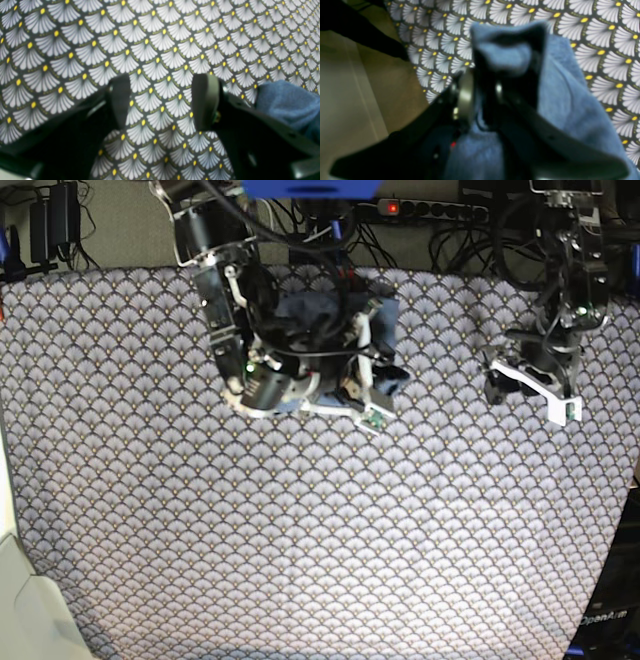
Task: Fold the T-shirt properly
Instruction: 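Fold the strip end over onto the middle with the right gripper, then press and flatten the folded bundle with the right gripper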
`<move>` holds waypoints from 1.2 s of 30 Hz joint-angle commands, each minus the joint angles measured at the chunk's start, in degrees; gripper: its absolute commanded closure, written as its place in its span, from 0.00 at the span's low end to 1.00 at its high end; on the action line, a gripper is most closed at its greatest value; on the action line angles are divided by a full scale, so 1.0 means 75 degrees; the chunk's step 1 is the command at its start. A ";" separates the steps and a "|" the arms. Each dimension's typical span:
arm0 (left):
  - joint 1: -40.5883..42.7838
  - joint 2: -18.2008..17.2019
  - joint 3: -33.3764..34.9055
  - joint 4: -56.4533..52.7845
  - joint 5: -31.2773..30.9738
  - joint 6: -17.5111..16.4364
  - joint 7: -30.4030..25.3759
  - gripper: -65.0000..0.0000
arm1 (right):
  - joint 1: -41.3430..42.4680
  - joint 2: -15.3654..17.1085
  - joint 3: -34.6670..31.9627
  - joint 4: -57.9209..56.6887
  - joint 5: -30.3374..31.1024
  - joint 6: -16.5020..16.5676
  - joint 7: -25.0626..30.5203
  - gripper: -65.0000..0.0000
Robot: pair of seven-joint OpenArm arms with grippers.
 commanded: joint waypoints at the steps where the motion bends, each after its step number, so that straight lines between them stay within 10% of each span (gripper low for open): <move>1: 0.0032 -0.0099 -0.0049 0.0147 -0.0051 -0.0045 -0.0117 0.41 | 0.0161 -0.0077 -0.0004 0.0147 0.0156 0.0022 0.0167 0.73; 21: 0.0490 -0.0111 -0.0623 0.0311 0.0008 -0.0045 -0.0117 0.41 | 0.0513 0.0133 -0.0344 0.1987 0.0214 0.0022 0.0156 0.60; 29: 0.0642 -0.0099 -0.0776 0.0311 -0.0028 -0.0045 -0.0117 0.42 | -0.0167 0.0953 0.0570 0.2163 0.0238 0.0022 0.0179 1.00; 36: 0.0654 -0.0029 -0.0717 0.0311 -0.0039 -0.0045 -0.0105 0.42 | -0.0964 0.1106 0.0933 0.2163 0.0226 0.0022 0.0285 1.00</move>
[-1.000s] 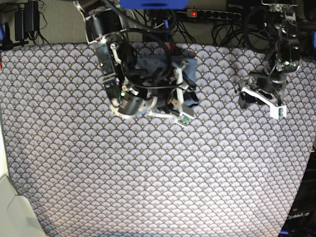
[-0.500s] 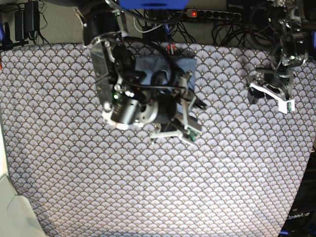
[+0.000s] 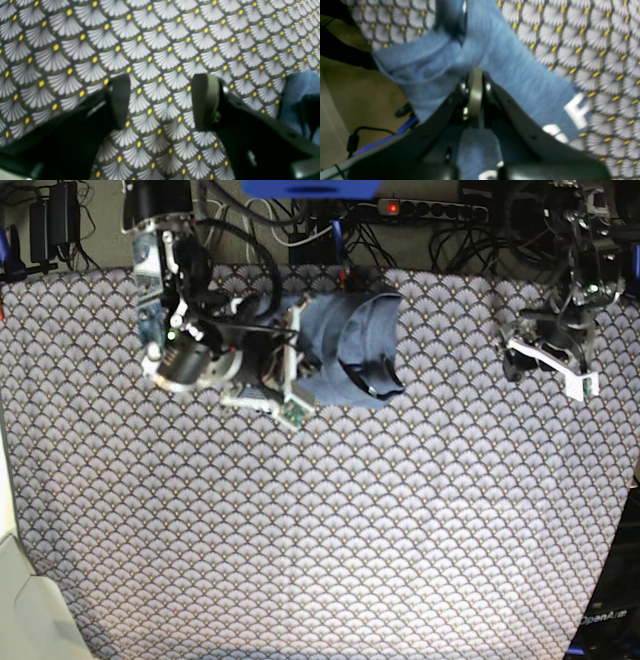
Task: Fold the T-shirt properly
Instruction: 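Press and flatten the folded bundle with the right gripper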
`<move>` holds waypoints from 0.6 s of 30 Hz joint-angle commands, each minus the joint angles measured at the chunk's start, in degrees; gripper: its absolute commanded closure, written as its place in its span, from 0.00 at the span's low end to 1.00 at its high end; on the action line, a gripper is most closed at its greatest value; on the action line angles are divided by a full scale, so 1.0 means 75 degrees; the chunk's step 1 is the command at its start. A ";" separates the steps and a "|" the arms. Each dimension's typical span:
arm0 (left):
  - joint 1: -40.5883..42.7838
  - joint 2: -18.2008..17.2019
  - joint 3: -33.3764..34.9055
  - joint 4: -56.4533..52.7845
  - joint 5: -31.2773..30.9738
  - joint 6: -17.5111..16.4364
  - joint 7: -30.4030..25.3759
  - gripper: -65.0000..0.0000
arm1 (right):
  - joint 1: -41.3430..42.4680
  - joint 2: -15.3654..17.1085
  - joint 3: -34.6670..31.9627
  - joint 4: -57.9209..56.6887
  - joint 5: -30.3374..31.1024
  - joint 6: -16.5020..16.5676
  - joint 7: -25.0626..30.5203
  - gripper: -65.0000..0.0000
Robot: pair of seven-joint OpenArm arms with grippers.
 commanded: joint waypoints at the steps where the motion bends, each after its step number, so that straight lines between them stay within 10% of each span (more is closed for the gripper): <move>1: -0.0034 -0.0087 -0.0032 0.0145 -0.0054 -0.0045 -0.0132 0.42 | 0.0000 -0.0039 -0.0014 0.0144 0.0162 0.0022 0.0291 1.00; 18: 0.0423 -0.0087 -0.0114 0.1071 0.0005 -0.0045 0.0525 0.42 | 0.0996 -0.0192 -0.1291 -0.1884 0.0150 0.0022 0.1417 1.00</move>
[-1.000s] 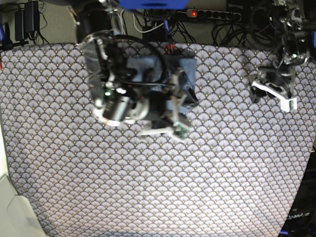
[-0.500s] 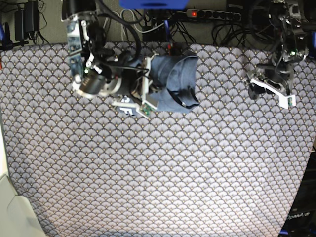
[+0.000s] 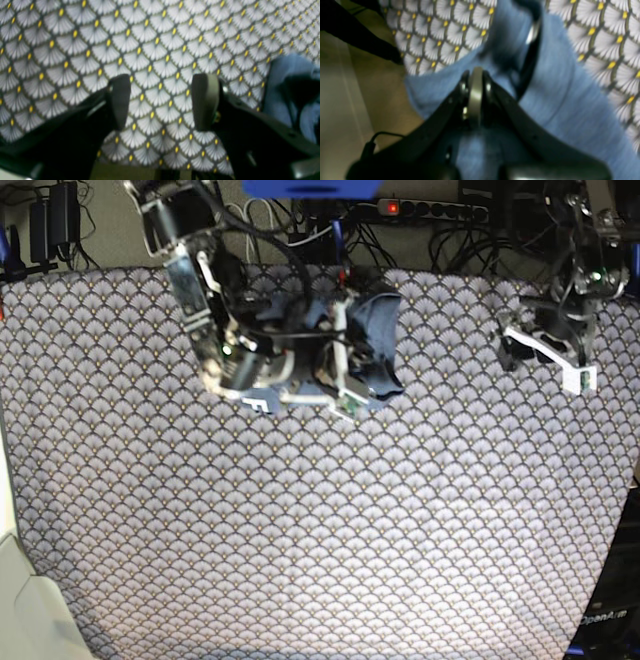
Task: Fold the T-shirt properly
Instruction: 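Press and flatten the folded bundle with the right gripper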
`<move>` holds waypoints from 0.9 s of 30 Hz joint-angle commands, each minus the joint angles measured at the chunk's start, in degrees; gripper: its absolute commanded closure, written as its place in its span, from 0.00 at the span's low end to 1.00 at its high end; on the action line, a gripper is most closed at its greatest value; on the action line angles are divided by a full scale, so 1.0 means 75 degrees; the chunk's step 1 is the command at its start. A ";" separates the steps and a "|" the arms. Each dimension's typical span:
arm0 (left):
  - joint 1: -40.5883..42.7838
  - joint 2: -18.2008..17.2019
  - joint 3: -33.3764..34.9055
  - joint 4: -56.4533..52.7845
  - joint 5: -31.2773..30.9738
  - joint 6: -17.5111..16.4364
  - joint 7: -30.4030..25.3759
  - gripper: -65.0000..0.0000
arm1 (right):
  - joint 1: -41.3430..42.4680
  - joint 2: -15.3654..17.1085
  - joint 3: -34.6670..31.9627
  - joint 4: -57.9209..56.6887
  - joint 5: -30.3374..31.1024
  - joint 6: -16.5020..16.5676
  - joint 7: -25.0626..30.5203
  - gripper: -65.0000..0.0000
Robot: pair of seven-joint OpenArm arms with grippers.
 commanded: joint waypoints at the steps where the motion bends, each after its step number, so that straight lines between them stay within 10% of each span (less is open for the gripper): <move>1: -0.0049 -0.0084 -0.0047 0.0161 -0.0048 -0.0051 -0.0125 0.42 | 0.0277 -0.0040 0.0008 -0.0061 0.0118 0.0022 0.0143 1.00; 27: 0.0256 0.0138 0.0023 0.0197 -0.0095 -0.0051 -0.0137 0.42 | 0.1778 -0.0275 -0.0015 -0.1596 0.0142 0.0022 0.1081 1.00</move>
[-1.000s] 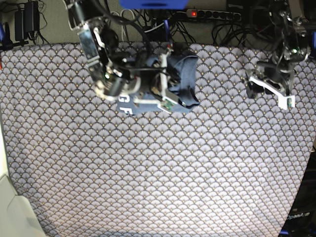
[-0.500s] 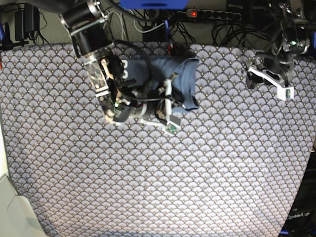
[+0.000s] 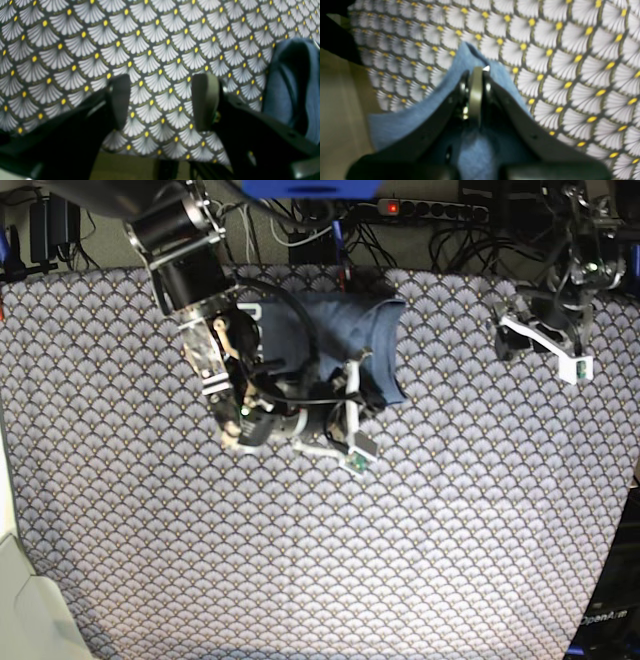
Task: Fold the T-shirt properly
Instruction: 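Press and flatten the folded bundle with the right gripper, then grasp the bundle with both grippers and rotate it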
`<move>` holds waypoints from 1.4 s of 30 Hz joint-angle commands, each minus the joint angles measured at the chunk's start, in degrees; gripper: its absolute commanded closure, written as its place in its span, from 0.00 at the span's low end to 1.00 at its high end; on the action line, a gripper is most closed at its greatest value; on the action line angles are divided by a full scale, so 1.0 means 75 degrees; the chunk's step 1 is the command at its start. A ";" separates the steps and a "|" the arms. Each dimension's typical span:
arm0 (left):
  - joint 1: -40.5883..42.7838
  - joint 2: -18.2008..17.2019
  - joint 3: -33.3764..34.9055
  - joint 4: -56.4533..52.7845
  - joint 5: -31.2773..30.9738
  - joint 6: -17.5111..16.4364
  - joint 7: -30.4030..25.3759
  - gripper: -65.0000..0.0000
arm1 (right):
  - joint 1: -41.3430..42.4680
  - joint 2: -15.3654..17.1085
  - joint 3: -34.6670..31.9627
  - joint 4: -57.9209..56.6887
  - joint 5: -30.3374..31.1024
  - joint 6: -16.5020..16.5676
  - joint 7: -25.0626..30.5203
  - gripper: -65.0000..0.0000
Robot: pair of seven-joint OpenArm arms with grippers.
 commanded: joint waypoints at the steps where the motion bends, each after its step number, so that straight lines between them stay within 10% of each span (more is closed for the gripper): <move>1: -0.0004 0.0031 -0.0021 0.0144 -0.0057 -0.0048 -0.0073 0.42 | 0.0145 0.0023 0.0014 0.0410 0.0153 0.0025 0.0037 1.00; 15: -0.0039 0.0078 0.1234 0.0085 0.0013 -0.0013 -0.0073 1.00 | -0.0558 0.1558 0.1257 0.3094 0.0142 0.0025 -0.0432 1.00; 24: 0.0383 0.0078 0.1679 0.0121 0.0013 0.0023 -0.0061 0.99 | -0.1226 0.2273 0.3449 0.3270 0.0142 0.0025 -0.0432 1.00; 42: -0.0109 0.0090 0.3355 -0.0559 0.0002 0.0034 0.0443 1.00 | -0.2656 0.2180 0.3542 0.3247 0.0142 0.0025 -0.0350 1.00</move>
